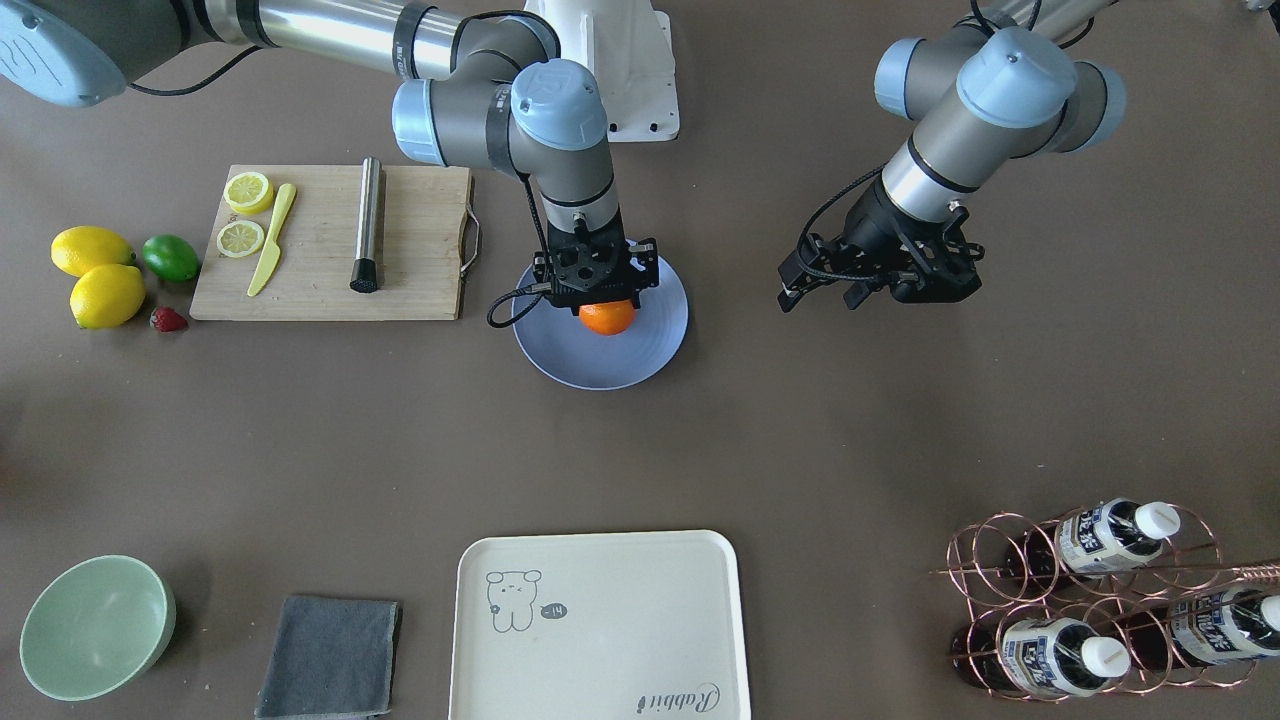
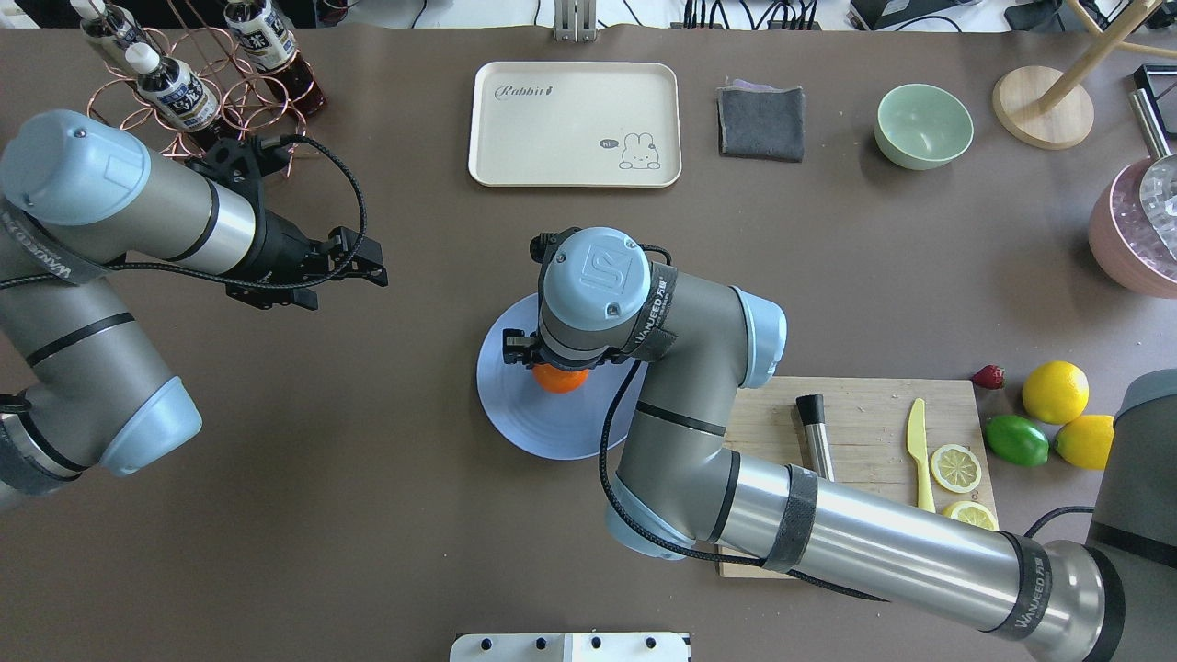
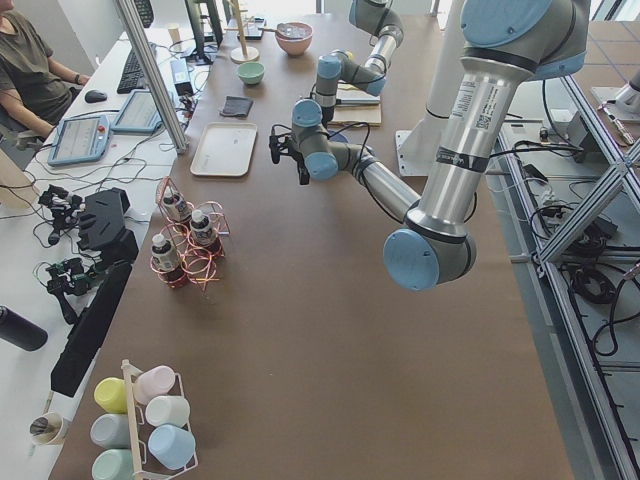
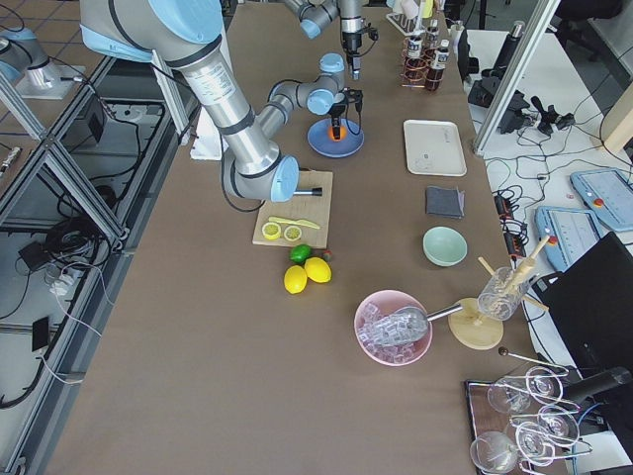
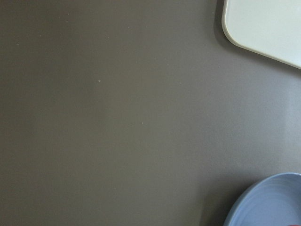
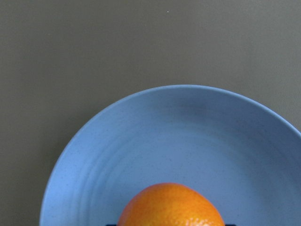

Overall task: Pick orange to plate
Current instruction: 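Lower the orange onto the blue plate and open the right gripper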

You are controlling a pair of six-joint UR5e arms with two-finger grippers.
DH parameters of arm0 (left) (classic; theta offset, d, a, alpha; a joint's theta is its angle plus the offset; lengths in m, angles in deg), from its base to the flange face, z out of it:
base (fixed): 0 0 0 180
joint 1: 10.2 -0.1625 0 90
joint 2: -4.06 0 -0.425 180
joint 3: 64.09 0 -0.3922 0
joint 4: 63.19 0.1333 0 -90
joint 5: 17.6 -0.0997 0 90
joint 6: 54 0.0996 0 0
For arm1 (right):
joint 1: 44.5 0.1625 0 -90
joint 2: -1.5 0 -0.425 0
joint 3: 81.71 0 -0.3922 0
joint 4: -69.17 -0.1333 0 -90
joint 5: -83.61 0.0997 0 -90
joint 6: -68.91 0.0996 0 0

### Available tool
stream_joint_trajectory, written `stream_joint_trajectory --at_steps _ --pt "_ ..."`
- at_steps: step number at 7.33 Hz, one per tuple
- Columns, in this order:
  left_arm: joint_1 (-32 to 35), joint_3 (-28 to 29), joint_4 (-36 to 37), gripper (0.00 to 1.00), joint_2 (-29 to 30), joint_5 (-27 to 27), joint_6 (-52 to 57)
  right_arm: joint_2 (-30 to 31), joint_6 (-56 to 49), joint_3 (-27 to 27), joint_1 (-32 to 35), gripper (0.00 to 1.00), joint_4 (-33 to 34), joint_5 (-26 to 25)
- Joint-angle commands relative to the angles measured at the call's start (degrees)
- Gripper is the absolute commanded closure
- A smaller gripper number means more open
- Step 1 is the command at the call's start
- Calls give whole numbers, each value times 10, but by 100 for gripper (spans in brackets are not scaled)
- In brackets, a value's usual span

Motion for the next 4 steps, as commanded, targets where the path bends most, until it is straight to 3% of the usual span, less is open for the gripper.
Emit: stream_joint_trajectory --at_steps 1,3,4 --pt "-1 1 1 3 1 0 -1 1 7 1 -1 0 4 -3" --pt "0 -7 2 3 3 6 -4 10 -2 -29 20 0 23 9" --pt "35 -12 44 3 0 45 21 32 -24 -104 78 0 99 67"
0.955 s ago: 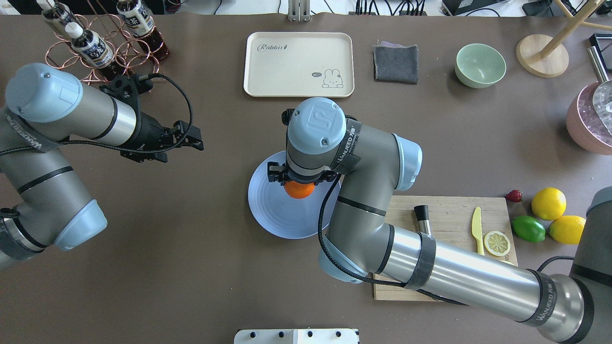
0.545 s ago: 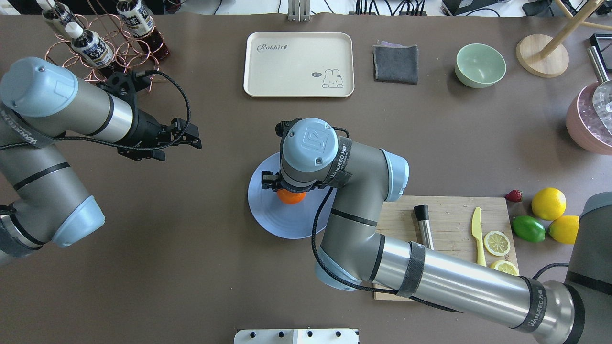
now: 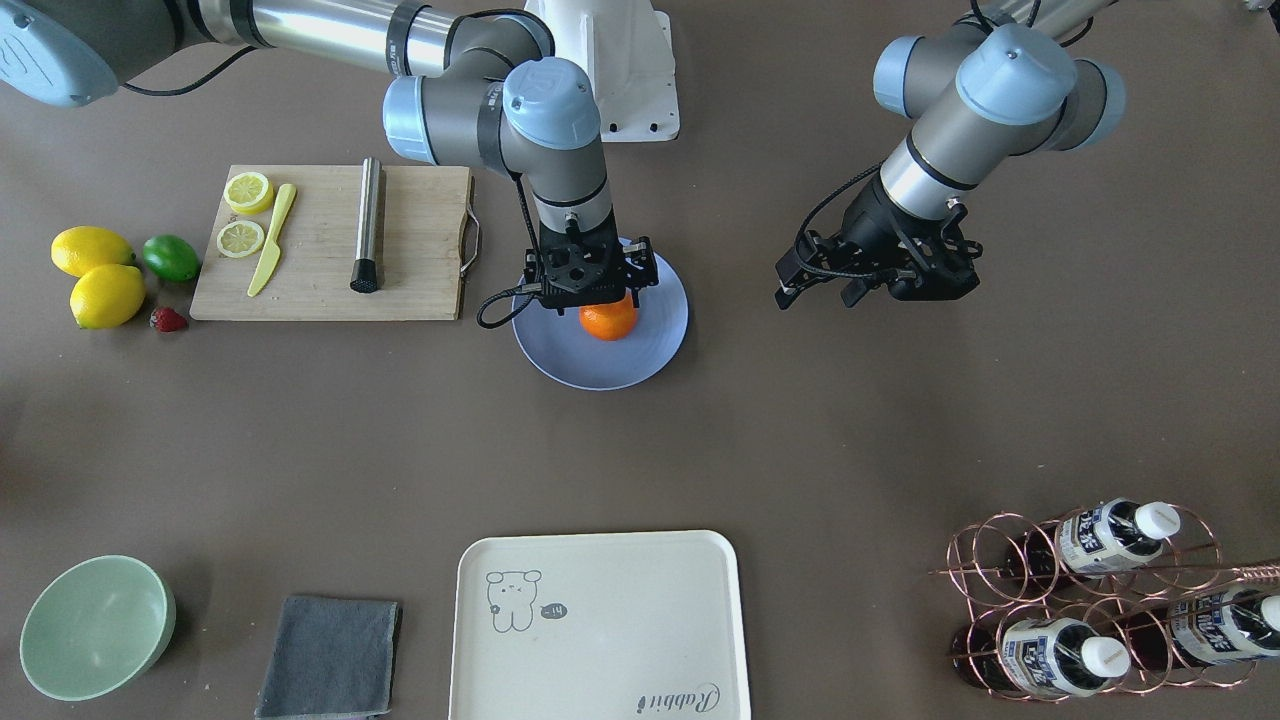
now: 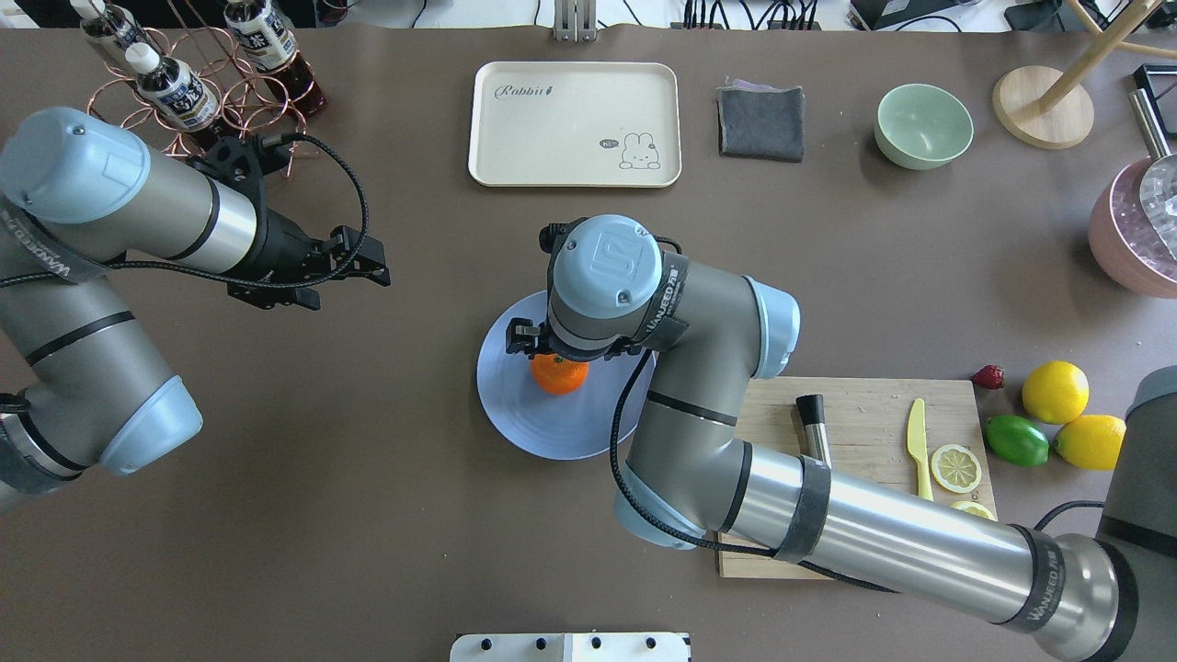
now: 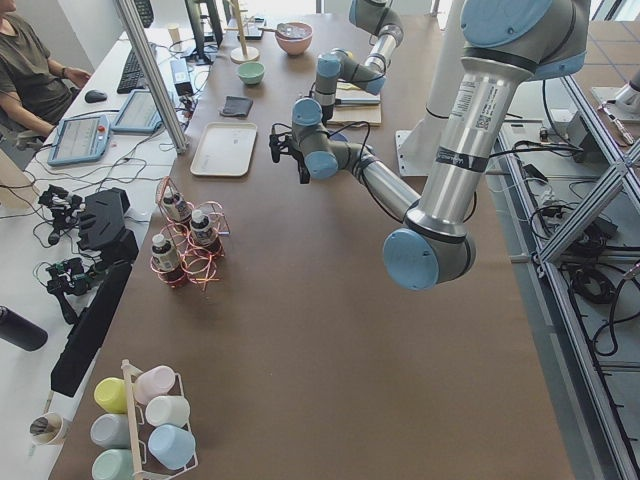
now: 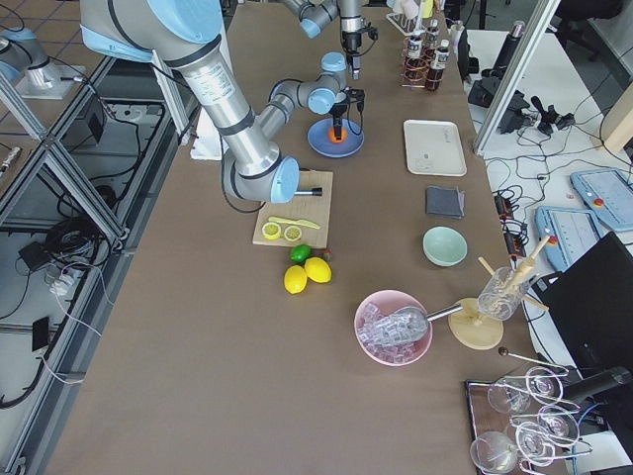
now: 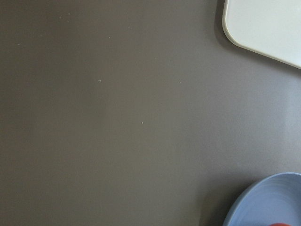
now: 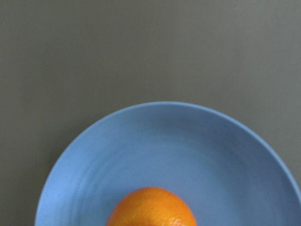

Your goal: Pick orange to plate

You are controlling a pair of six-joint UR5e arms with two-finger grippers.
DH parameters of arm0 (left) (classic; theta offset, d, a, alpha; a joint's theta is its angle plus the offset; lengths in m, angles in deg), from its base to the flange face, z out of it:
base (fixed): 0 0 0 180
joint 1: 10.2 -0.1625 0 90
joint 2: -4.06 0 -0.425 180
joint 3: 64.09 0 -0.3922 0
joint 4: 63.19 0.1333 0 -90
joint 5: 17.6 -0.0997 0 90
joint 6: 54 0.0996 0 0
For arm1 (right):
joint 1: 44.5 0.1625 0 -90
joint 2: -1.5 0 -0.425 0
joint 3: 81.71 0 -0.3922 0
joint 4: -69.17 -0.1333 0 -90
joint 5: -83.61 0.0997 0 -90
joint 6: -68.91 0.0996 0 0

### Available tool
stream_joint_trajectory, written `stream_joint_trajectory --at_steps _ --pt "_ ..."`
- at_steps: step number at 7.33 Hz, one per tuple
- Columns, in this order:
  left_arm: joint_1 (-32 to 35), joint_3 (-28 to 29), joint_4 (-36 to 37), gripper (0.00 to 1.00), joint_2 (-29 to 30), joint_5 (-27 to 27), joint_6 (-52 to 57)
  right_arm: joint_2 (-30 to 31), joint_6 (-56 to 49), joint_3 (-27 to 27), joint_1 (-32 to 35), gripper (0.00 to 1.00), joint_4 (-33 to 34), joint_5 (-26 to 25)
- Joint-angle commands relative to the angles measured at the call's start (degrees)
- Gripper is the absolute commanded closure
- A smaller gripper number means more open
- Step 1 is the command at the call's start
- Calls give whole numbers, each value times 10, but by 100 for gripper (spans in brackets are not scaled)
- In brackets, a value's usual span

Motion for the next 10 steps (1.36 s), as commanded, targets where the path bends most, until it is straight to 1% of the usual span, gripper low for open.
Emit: stream_joint_trajectory --at_steps 1,2,3,4,5,6,7,8,9,10 --pt "82 -21 81 3 -7 49 150 57 -118 -131 122 0 121 107" --pt "131 -37 148 3 -25 57 259 101 -228 -156 207 0 139 166" --pt "198 -46 202 3 -48 84 382 158 -340 -157 288 0 139 232" --pt "265 -44 224 3 -83 115 506 218 -473 -154 362 0 139 256" --pt "312 -36 228 3 -115 133 597 279 -579 -150 426 0 139 280" --pt "364 -26 246 3 -136 148 659 325 -673 -135 481 0 140 291" --pt "414 -18 265 3 -163 164 749 355 -762 -112 523 0 139 290" --pt "442 -19 293 3 -178 167 805 369 -829 -77 570 0 139 291" --pt "463 -16 304 3 -192 164 838 390 -883 -59 604 0 138 291" --pt "480 -22 301 2 -209 158 840 409 -900 -58 627 0 136 291"
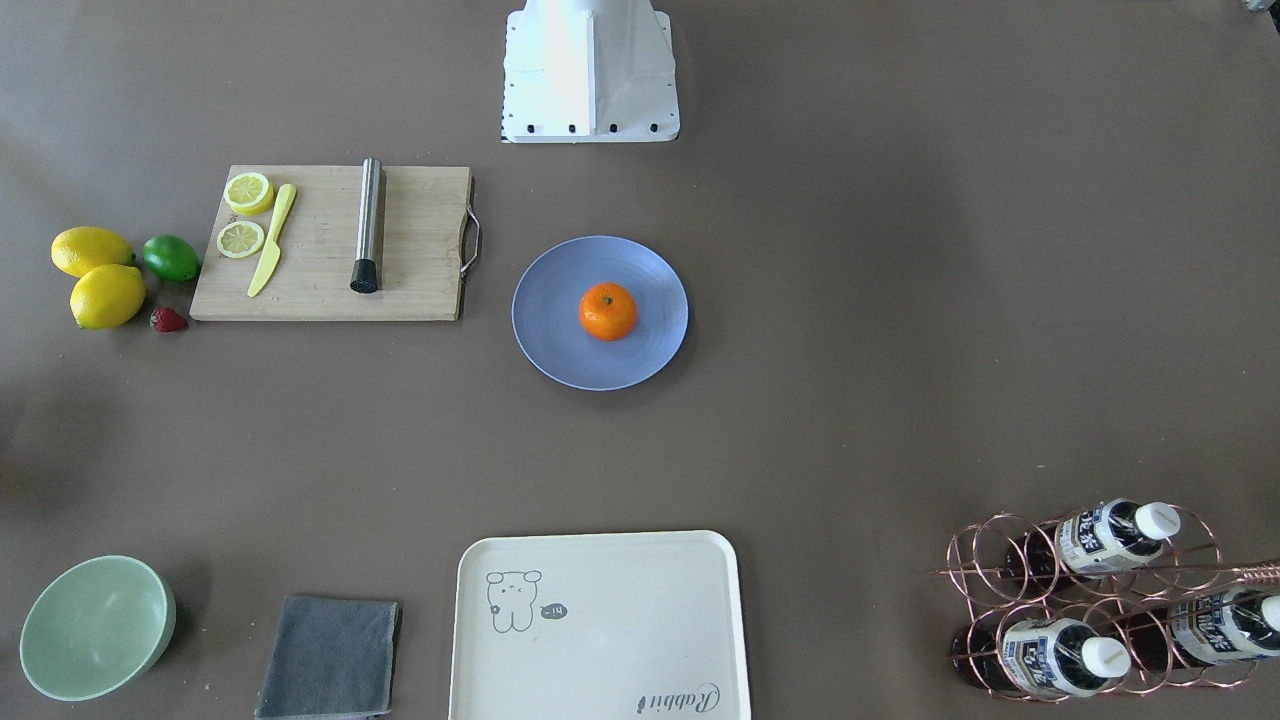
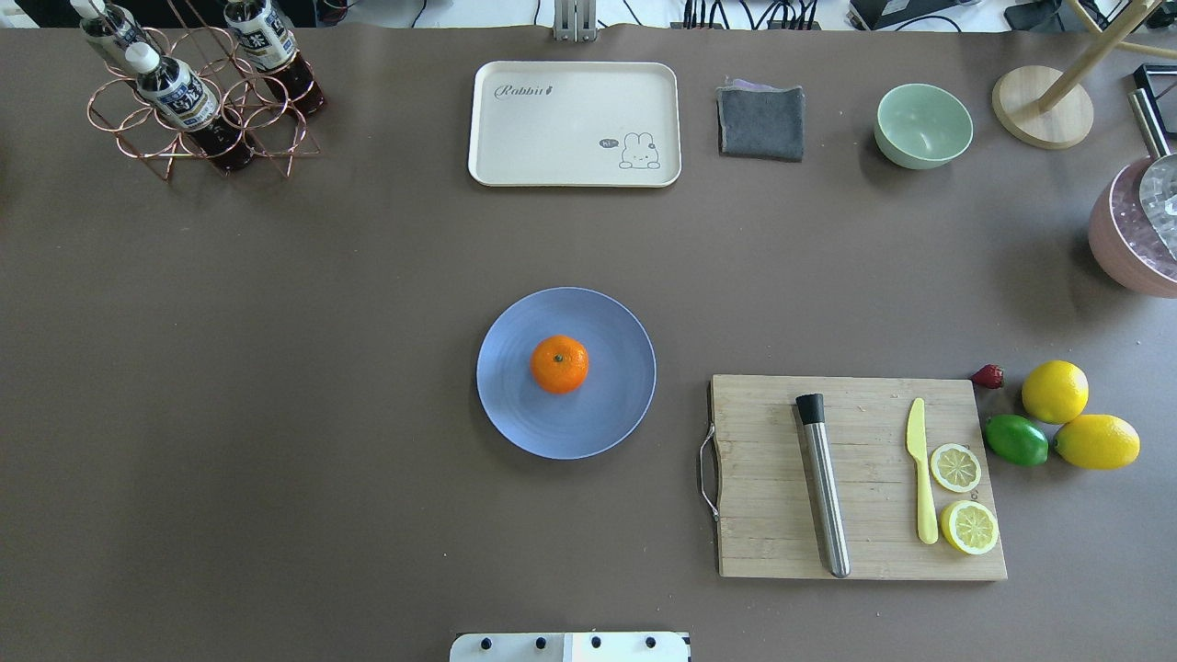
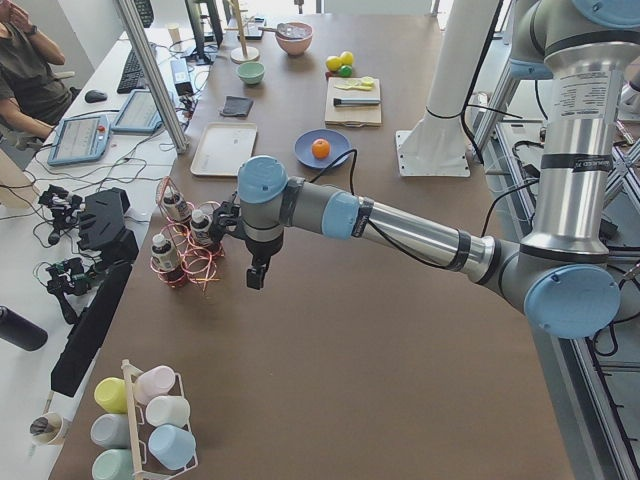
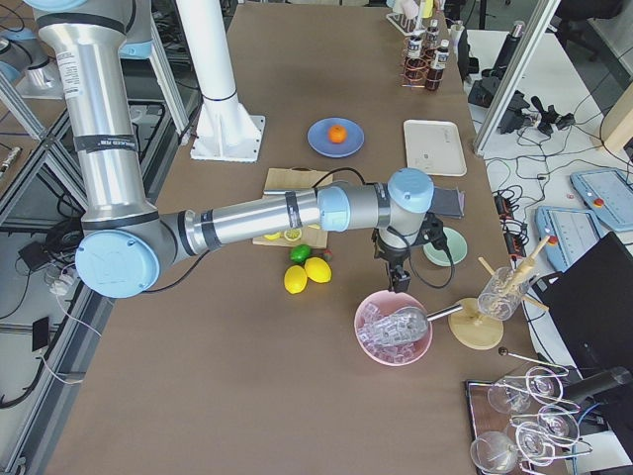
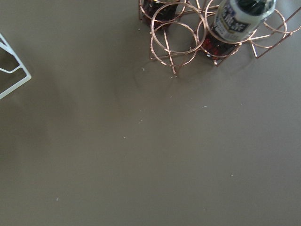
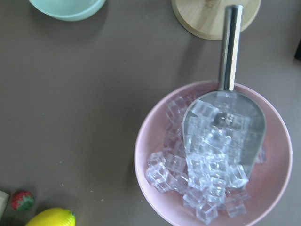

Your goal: Pick orange to plate

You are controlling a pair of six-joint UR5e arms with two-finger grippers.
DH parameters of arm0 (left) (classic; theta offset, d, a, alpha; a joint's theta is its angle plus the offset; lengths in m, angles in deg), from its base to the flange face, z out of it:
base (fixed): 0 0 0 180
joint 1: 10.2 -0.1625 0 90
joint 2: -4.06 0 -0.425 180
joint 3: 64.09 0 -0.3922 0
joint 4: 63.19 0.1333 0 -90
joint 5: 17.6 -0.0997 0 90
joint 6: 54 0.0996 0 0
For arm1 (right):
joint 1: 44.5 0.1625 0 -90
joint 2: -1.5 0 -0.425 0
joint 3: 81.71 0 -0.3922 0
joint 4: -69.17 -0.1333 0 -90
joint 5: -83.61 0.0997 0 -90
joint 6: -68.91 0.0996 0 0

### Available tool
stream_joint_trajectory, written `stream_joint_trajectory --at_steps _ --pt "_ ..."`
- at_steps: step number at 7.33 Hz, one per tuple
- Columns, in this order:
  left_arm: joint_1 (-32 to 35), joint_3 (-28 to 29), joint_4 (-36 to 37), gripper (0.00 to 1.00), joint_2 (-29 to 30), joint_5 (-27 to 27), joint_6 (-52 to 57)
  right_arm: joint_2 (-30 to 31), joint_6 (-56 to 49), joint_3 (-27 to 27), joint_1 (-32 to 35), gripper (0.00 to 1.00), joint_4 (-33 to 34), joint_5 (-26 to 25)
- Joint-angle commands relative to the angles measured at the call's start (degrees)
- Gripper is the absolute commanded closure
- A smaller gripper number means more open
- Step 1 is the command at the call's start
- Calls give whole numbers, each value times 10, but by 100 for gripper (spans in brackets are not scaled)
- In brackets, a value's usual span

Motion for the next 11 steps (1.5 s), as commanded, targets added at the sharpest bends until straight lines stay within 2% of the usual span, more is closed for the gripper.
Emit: stream_joint_trajectory --at_steps 1,11 --pt "41 -20 4 2 -32 -21 25 39 -45 11 53 0 -4 1" --pt "41 -18 -6 2 -42 -28 24 57 -43 6 56 0 -7 4"
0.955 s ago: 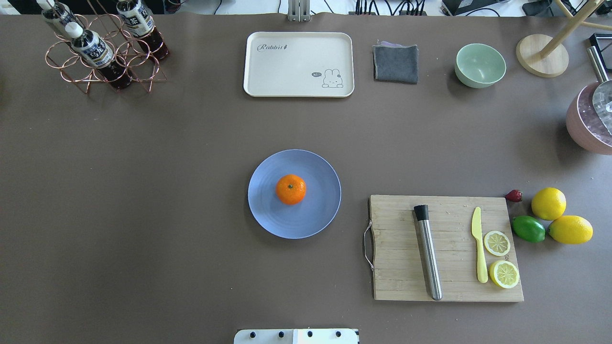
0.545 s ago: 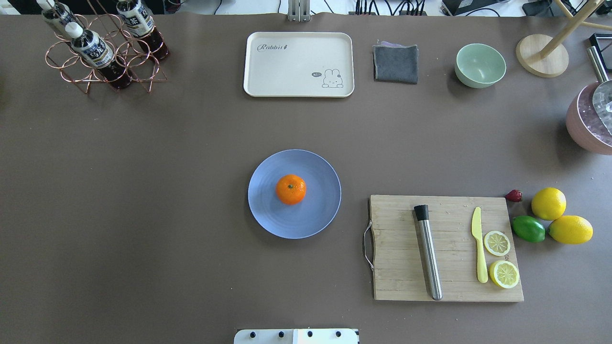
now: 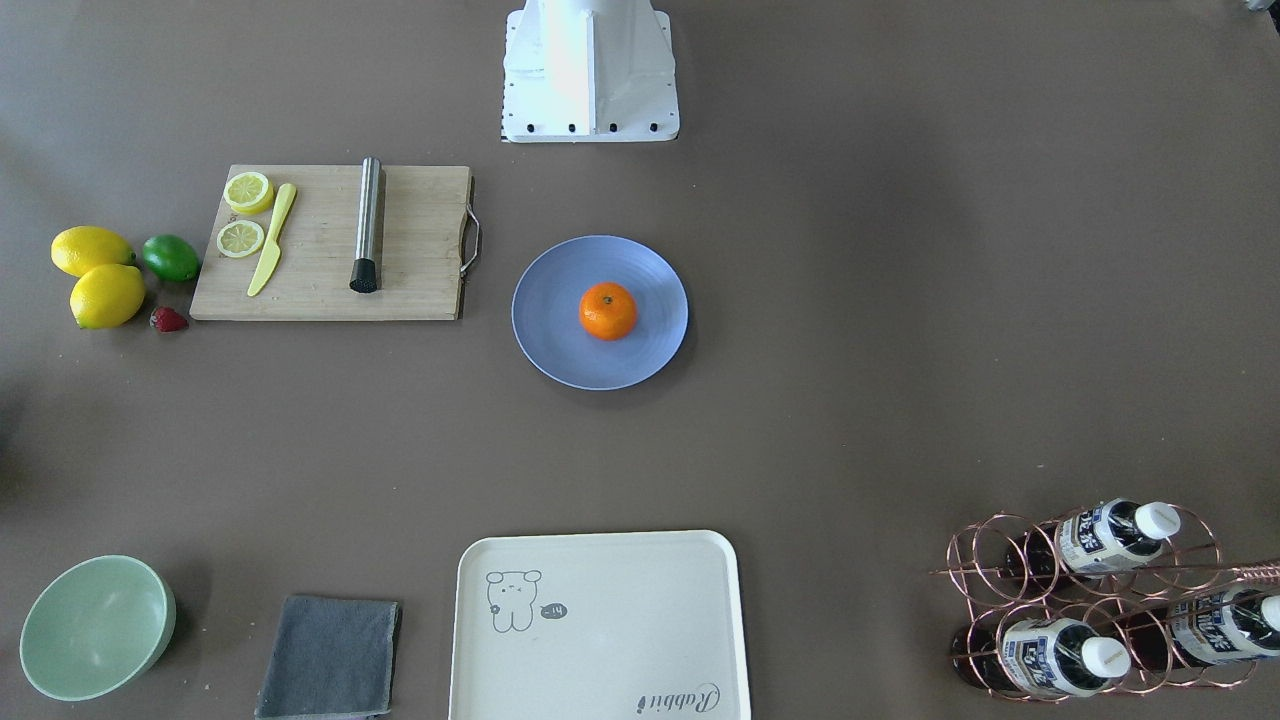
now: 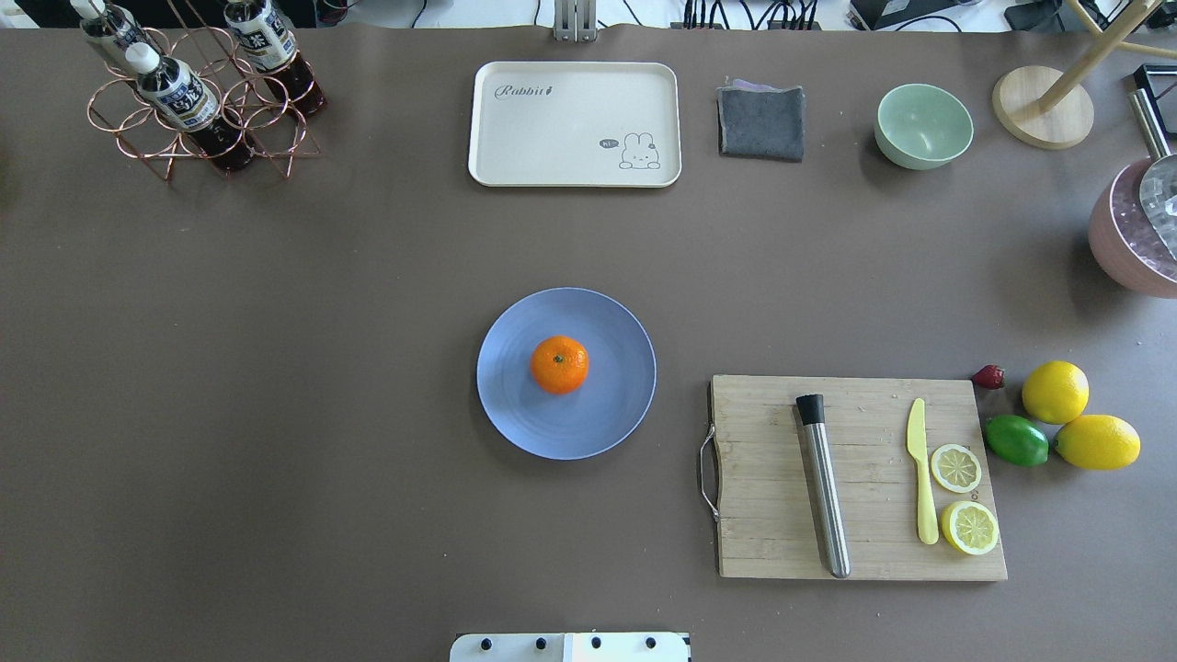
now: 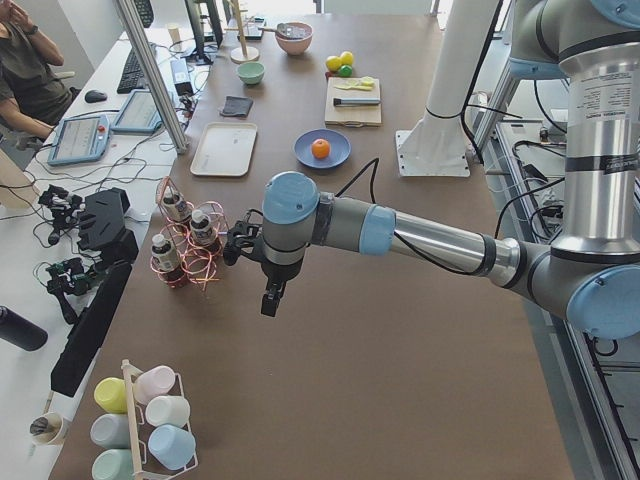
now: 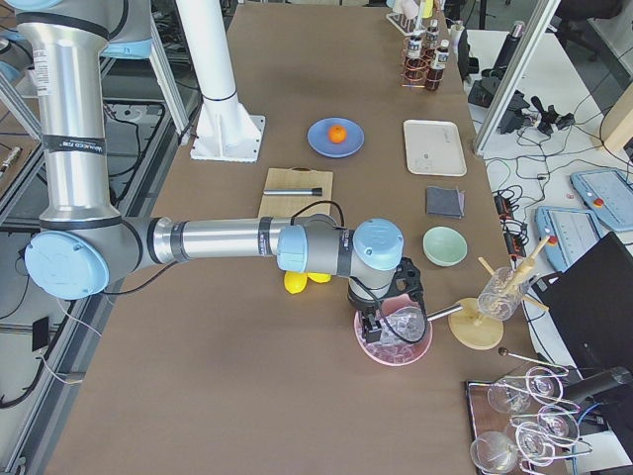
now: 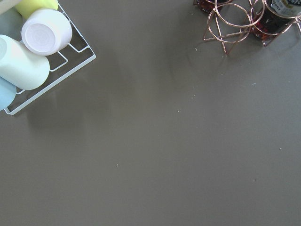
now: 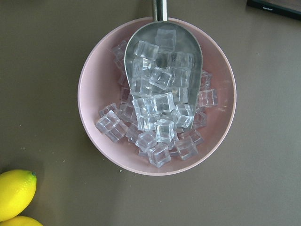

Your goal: Pick orange to plate

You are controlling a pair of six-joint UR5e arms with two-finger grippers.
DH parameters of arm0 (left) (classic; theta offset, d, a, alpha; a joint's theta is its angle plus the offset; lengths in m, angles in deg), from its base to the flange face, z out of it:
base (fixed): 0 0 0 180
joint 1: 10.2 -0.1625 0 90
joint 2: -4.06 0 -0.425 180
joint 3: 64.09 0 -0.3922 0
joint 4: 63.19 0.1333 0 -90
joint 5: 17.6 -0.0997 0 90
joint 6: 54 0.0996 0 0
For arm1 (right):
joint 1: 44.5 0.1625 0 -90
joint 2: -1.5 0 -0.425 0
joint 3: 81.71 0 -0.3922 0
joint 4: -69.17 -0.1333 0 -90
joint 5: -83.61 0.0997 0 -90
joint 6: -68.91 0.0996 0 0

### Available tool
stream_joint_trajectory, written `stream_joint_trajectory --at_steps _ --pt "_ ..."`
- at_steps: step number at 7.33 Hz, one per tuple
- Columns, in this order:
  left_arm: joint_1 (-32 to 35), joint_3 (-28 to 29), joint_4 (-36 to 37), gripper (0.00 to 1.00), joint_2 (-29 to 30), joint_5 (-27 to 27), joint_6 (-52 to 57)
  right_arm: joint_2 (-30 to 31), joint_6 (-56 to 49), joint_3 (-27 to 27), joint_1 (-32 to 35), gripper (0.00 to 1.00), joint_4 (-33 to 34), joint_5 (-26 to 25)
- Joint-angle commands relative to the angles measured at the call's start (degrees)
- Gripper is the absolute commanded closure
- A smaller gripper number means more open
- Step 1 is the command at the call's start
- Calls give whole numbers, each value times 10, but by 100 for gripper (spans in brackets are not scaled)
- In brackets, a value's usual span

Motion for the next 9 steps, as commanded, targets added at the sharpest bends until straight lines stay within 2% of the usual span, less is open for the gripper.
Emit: stream_joint_trajectory --at_steps 1,3,9 --pt "0 21 0 2 0 -6 0 0 1 0 0 0 -1 0" --pt "0 35 0 2 -2 -6 1 0 2 2 0 0 -1 0" --pt "1 31 -1 3 -12 -6 1 2 2 0 0 0 0 1"
